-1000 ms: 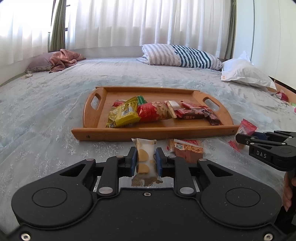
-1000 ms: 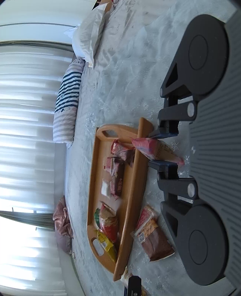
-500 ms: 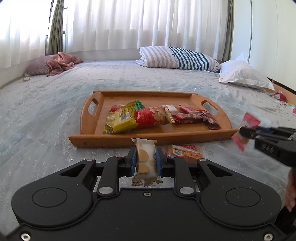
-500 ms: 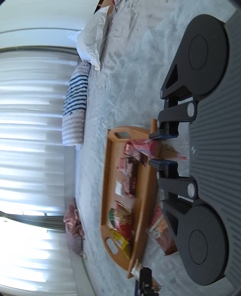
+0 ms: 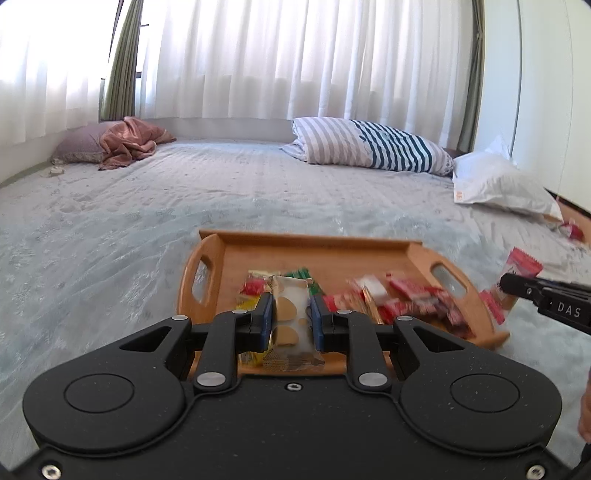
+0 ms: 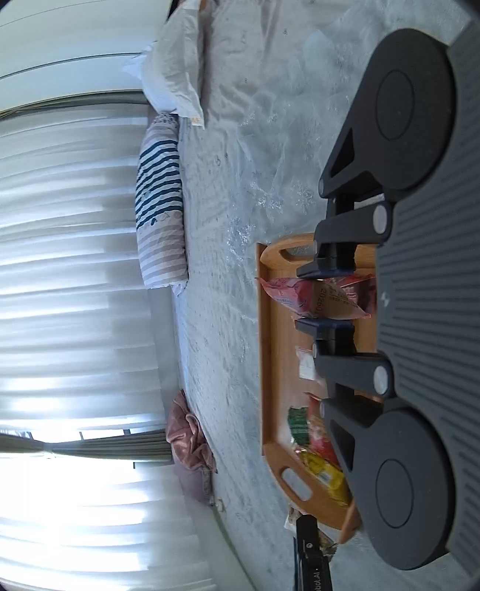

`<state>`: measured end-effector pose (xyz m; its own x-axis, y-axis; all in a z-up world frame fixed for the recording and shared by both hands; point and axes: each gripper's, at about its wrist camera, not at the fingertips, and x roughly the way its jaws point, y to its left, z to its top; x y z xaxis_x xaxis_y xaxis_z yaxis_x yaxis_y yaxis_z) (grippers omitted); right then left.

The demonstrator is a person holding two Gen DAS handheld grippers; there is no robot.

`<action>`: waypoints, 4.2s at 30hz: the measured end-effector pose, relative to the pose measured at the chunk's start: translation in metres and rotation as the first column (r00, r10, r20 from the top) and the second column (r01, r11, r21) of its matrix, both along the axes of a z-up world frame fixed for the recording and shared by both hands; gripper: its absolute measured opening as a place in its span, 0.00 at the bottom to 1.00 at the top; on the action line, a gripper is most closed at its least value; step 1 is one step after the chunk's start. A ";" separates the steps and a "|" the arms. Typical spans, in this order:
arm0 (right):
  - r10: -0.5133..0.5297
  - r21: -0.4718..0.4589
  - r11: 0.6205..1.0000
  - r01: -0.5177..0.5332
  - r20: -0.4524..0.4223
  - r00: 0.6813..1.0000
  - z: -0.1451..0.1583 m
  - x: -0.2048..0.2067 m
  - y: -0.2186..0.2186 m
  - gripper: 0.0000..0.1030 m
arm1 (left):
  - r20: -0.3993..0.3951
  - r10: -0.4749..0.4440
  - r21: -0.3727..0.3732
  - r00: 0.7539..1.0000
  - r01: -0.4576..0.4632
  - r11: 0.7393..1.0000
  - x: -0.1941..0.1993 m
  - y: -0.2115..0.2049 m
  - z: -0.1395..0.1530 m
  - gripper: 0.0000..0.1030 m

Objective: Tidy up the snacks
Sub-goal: 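Carry the cookie packet over the tray while right tool carries the candy packet, then open left tool to drop the cookie packet while right tool releases the candy packet, then withdraw both open tools from the tray toward the last snacks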

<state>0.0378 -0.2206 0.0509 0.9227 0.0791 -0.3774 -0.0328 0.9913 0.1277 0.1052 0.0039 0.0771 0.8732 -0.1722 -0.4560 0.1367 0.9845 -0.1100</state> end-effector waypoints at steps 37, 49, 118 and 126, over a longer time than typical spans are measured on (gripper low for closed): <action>-0.037 0.092 0.994 0.063 -0.264 0.964 -0.040 0.194 -0.001 0.25 | -0.233 -0.010 -0.051 0.972 -0.002 0.999 0.212 -0.011 -0.049 0.20; 0.019 0.175 0.984 0.034 -0.294 0.956 -0.043 0.197 -0.010 0.25 | -0.258 -0.005 -0.043 0.966 -0.006 0.999 0.217 -0.012 -0.054 0.20; 0.195 -0.176 0.961 -0.215 -0.123 0.973 -0.023 -0.010 0.017 0.86 | -0.141 -0.220 0.059 0.965 0.230 0.972 -0.020 -0.046 -0.024 0.85; 0.201 -0.223 0.949 -0.225 -0.126 0.971 -0.032 -0.025 0.018 0.87 | -0.179 -0.253 0.062 0.951 0.267 0.962 -0.034 -0.059 -0.043 0.86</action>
<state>0.0131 -0.2030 0.0186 0.8504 0.1686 -0.4984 -0.2458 0.9648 -0.0930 0.0715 -0.0548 0.0343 0.7130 -0.3381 -0.6143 0.3761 0.9238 -0.0719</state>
